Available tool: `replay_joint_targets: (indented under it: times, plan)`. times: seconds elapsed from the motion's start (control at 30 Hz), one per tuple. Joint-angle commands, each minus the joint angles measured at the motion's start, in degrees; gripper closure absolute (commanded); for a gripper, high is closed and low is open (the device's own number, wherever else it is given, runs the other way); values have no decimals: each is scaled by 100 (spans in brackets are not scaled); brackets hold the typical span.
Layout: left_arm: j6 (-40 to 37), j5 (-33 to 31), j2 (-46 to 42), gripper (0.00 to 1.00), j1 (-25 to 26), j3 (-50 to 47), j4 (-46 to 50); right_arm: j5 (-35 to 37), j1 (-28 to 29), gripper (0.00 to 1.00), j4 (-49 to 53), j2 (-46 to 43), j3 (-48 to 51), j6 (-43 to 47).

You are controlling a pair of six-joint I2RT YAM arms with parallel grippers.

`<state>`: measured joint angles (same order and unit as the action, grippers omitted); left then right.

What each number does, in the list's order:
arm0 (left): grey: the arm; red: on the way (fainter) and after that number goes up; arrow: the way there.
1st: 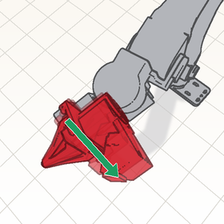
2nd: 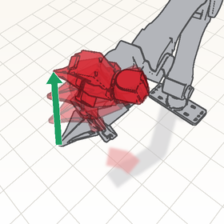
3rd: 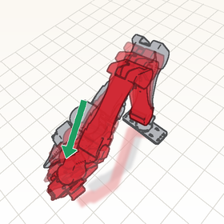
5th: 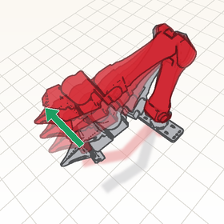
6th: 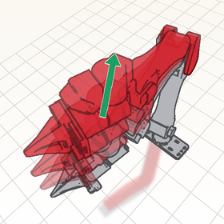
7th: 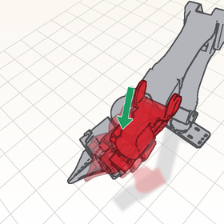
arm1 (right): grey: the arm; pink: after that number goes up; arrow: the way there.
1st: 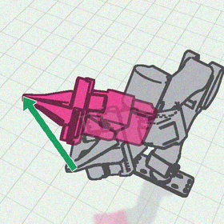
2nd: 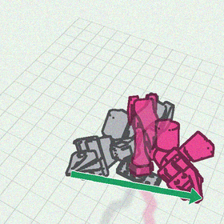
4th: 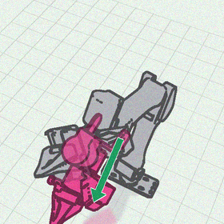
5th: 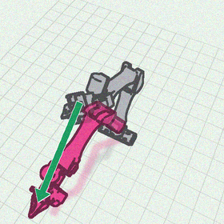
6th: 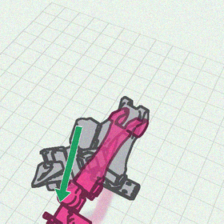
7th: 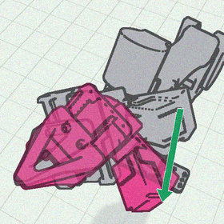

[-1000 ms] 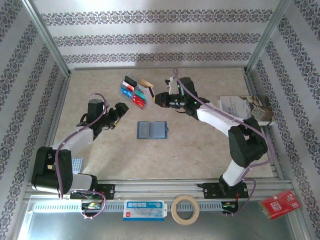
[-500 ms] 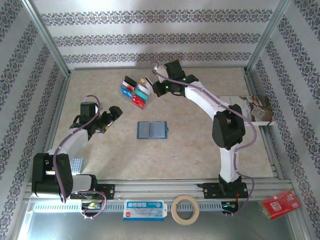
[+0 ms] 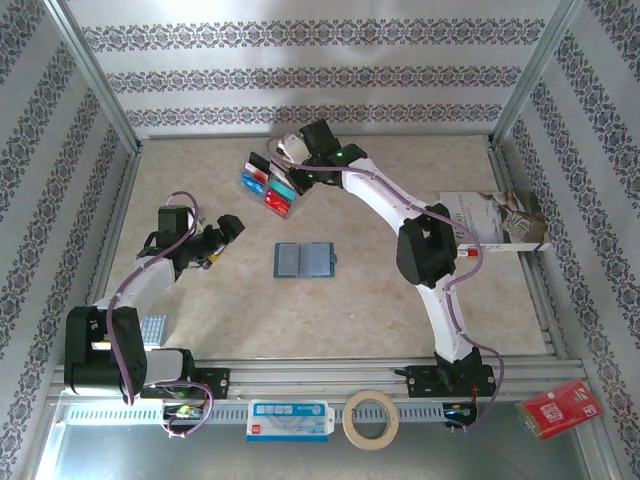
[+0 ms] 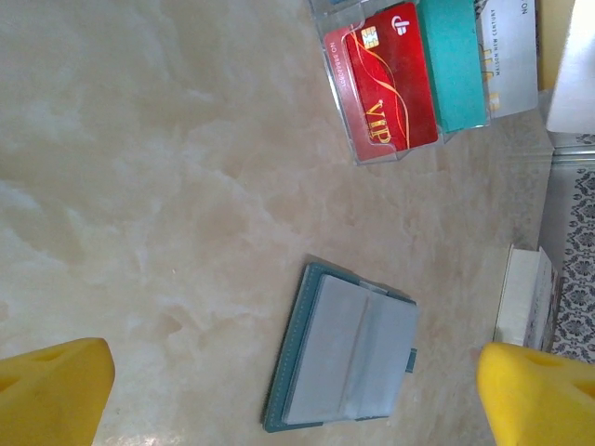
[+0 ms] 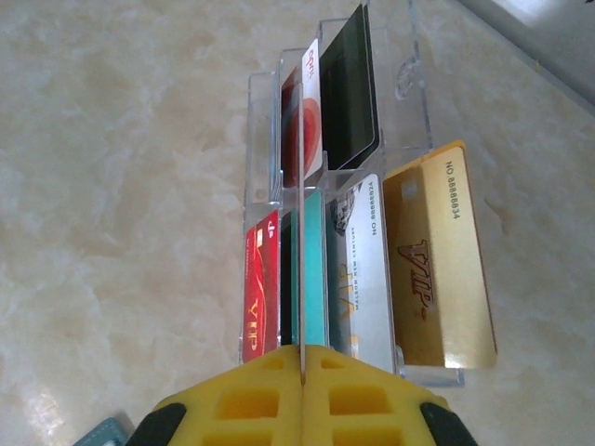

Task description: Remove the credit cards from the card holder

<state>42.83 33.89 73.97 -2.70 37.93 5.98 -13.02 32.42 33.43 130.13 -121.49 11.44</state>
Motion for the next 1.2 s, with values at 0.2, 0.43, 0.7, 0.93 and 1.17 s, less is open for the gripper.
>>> replay_joint_targets:
  times: [0.2,0.43,0.7,0.93,1.17]
  plan:
    - [-156,151,-112,0,-82,-73,232,624,0,100,214,568,-706,471]
    - [-178,127,-105,0,-82,-94,273,691,-3,100,414,819,-999,596]
    - [-154,156,-51,0,-82,-84,238,737,-4,94,509,830,-982,631]
    - [-151,162,-62,0,-82,-77,250,916,-34,78,515,757,-1016,481]
    - [-163,192,-105,0,-82,5,351,674,-61,72,559,294,-910,-95]
